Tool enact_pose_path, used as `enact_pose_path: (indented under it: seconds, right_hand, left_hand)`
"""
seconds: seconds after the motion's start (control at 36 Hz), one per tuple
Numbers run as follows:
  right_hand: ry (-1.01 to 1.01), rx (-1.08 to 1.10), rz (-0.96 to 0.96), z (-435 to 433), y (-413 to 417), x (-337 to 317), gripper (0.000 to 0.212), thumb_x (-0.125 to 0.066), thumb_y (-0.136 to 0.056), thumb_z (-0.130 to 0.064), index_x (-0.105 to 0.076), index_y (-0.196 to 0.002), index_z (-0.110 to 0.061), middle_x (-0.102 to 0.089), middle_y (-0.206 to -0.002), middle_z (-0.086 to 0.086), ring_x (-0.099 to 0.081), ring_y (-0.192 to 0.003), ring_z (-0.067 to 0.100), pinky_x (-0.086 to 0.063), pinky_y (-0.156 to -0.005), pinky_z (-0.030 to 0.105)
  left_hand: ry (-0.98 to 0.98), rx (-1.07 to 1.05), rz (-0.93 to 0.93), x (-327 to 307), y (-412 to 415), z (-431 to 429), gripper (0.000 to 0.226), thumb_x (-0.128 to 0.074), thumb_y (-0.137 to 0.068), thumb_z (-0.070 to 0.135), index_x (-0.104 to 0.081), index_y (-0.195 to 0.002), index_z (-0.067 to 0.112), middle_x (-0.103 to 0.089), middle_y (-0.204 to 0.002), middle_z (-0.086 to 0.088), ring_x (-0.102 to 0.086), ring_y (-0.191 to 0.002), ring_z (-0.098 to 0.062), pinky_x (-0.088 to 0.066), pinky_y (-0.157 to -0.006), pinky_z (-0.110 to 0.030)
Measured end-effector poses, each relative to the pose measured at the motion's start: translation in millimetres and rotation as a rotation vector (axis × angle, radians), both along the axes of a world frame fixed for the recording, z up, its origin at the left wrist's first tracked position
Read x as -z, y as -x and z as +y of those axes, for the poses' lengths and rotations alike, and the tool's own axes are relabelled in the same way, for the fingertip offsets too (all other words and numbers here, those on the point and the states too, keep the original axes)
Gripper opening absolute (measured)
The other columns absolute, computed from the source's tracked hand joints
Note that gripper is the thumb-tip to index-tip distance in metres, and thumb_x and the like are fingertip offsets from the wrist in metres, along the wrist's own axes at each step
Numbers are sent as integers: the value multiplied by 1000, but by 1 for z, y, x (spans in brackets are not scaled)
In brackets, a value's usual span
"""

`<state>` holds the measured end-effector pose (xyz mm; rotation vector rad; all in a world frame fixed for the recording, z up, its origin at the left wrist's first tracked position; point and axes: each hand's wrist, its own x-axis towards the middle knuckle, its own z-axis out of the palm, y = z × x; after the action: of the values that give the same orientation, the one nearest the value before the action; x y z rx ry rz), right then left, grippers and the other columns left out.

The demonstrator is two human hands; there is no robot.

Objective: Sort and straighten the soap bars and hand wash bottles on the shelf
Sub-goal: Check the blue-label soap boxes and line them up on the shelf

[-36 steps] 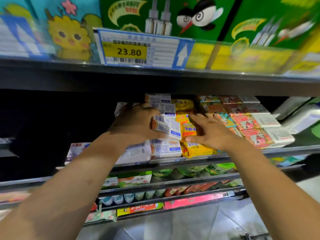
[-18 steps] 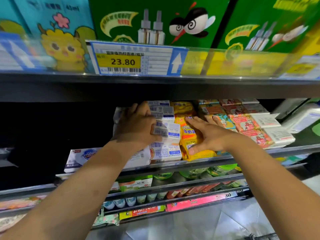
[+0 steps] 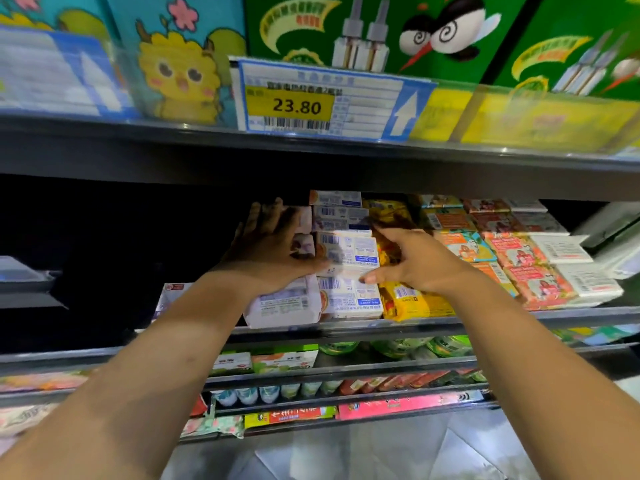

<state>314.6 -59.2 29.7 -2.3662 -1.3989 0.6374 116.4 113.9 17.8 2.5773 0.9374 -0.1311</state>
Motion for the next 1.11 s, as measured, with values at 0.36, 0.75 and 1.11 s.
enact_pose_path:
  seconds: [0.36, 0.75, 1.11]
  right_hand:
    - [-11, 44, 24, 3, 9, -5, 81, -81, -80, -43, -42, -150, -34, -57, -135, -13, -49, -127, 10, -37, -111, 32]
    - [89, 13, -152, 4, 27, -2, 84, -68, -85, -59, -23, -155, -44, -24, -164, -6, -14, -151, 20, -8, -120, 50]
    - [-51, -104, -95, 4, 105, -9, 119, -57, -55, -86, -11, -157, -45, 4, -166, -19, 4, -152, 8, -1, -121, 49]
  left_hand:
    - [-153, 14, 111, 4, 3, -21, 114, -31, -77, 91, 18, -157, 26, 31, -161, 2, 30, -148, -21, 12, -121, -46]
    - [-196, 46, 22, 7, 3, -12, 102, -31, -85, 83, 10, -159, 26, 24, -164, 4, 26, -150, -20, 8, -124, -43]
    - [-70, -97, -262, 2, 49, 9, 47, -46, -101, 46, -43, -146, 36, -33, -158, 8, -36, -141, -22, -35, -111, -32]
